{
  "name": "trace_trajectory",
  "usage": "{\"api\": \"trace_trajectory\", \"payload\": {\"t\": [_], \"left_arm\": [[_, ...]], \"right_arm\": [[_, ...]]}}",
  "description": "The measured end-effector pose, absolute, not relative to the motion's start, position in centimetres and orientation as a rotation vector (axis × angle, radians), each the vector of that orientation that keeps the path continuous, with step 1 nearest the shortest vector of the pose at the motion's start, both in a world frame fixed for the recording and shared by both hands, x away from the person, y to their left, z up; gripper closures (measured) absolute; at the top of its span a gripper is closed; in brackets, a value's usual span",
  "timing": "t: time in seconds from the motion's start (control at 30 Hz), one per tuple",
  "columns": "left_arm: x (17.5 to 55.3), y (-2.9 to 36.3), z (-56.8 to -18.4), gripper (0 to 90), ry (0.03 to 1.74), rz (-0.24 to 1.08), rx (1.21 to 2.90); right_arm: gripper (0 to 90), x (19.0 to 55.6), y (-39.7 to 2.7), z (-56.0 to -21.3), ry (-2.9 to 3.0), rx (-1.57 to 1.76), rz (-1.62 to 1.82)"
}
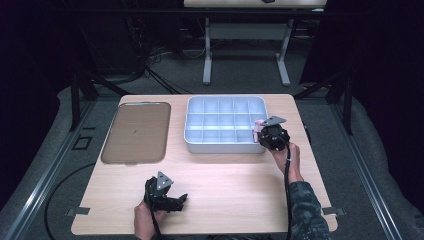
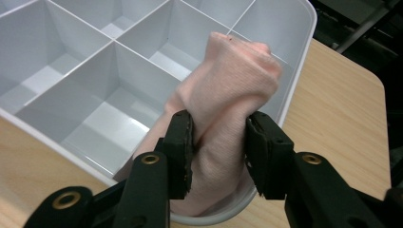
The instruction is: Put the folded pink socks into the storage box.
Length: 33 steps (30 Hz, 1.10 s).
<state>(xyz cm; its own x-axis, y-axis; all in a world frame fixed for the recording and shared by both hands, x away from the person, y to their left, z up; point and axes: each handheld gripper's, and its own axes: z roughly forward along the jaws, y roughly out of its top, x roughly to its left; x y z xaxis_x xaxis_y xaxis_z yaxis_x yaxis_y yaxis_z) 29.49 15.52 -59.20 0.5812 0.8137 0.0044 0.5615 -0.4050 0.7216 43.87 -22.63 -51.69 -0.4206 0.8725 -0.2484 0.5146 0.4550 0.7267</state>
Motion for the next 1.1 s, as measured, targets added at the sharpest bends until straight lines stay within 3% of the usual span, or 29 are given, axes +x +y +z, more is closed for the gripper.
{"api": "trace_trajectory", "payload": {"t": [0.3, 0.53, 0.77, 1.1], "left_arm": [[29.5, 15.5, -59.2, 3.3, 1.089, 0.471, 2.122], [29.5, 15.5, -59.2, 3.4, 1.088, 0.47, 2.122], [29.5, 15.5, -59.2, 3.5, 1.088, 0.47, 2.122], [29.5, 15.5, -59.2, 3.5, 1.088, 0.469, 2.122]], "right_arm": [[64.8, 43.9, -22.6, -51.7, 2.131, 1.162, 0.728], [55.6, 44.0, -22.6, -51.8, 2.135, 1.185, 0.734], [52.5, 43.5, -22.9, -51.1, 2.141, 1.183, 0.752], [58.6, 42.4, -23.5, -49.6, 2.113, 1.186, 0.853]]}}
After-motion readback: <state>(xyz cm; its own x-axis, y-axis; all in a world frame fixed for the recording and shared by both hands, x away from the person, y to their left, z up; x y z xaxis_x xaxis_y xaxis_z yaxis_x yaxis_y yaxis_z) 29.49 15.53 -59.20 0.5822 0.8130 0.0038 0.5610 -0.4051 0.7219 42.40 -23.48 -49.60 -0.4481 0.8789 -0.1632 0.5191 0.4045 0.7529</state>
